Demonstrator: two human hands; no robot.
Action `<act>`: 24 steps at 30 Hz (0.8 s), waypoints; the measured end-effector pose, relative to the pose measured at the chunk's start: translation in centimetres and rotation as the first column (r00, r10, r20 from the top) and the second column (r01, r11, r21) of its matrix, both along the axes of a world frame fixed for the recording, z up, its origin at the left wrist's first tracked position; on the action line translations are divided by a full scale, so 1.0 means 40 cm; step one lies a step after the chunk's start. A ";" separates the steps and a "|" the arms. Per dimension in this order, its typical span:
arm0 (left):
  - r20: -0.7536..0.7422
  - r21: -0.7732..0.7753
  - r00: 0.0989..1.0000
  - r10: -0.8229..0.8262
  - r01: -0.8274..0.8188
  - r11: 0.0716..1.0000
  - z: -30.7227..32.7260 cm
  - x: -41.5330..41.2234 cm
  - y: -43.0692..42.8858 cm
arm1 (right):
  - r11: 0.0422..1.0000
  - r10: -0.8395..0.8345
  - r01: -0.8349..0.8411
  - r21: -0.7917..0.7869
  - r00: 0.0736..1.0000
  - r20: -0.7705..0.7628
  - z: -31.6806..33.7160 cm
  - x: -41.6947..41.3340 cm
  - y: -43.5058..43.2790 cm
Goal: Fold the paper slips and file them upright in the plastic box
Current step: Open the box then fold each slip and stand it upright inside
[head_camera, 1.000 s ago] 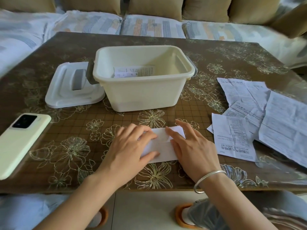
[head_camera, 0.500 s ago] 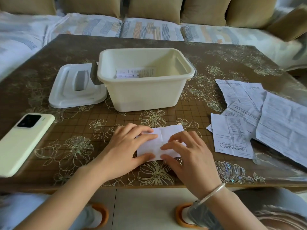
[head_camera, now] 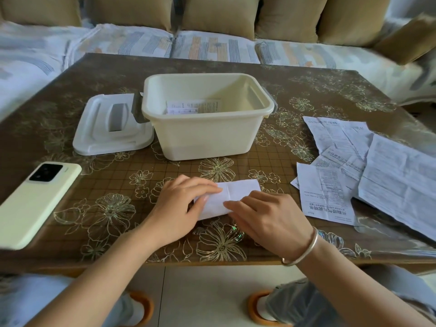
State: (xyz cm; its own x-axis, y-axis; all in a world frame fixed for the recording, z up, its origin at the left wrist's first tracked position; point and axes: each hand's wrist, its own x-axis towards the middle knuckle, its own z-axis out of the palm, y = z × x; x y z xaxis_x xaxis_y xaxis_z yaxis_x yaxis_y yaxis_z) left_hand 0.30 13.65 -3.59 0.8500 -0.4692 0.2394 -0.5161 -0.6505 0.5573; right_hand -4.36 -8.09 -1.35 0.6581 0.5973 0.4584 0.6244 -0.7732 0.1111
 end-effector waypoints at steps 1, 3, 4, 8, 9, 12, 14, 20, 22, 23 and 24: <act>-0.038 -0.031 0.999 0.023 -0.025 0.999 0.006 -0.001 -0.002 | 1.000 -0.013 0.014 -0.020 1.000 0.012 -0.003 -0.002 0.003; -0.131 -0.079 0.990 0.053 -0.064 0.995 0.021 -0.003 -0.005 | 0.997 -0.057 0.057 -0.043 0.998 0.016 -0.009 -0.007 0.007; -0.179 -0.106 0.982 0.060 -0.080 0.991 0.031 -0.005 -0.006 | 0.996 -0.082 0.083 -0.043 0.997 0.010 -0.012 -0.011 0.011; -0.330 -0.285 0.943 0.052 -0.152 0.946 0.050 -0.010 0.006 | 0.980 -0.158 0.168 0.109 0.983 -0.093 -0.005 -0.026 0.014; -0.332 -0.333 0.942 0.044 -0.161 0.929 0.052 -0.010 0.012 | 0.957 -0.179 0.205 0.203 0.974 -0.139 0.003 -0.030 0.011; -0.297 -0.475 0.948 0.117 -0.253 0.843 0.056 -0.010 0.023 | 0.692 -0.107 0.377 0.615 0.897 -0.429 0.043 -0.044 0.013; -0.343 -0.577 0.930 0.130 -0.318 0.752 0.068 -0.020 0.022 | 0.303 0.214 0.571 0.763 0.739 -0.638 0.074 -0.047 0.020; -0.557 -0.430 0.820 0.132 -0.421 0.799 0.086 -0.063 -0.025 | 0.067 0.440 0.832 0.550 0.471 -0.765 0.064 -0.025 0.019; -0.538 -0.387 0.817 0.209 -0.460 0.799 0.083 -0.064 -0.031 | 0.101 0.329 0.836 0.540 0.484 -0.811 0.047 -0.018 0.021; -0.533 -0.381 0.815 0.227 -0.471 0.796 0.079 -0.062 -0.031 | 0.129 0.269 0.830 0.543 0.498 -0.824 0.043 -0.017 0.021; -0.526 -0.371 0.815 0.242 -0.476 0.797 0.075 -0.060 -0.031 | 0.166 0.213 0.820 0.548 0.513 -0.832 0.037 -0.016 0.021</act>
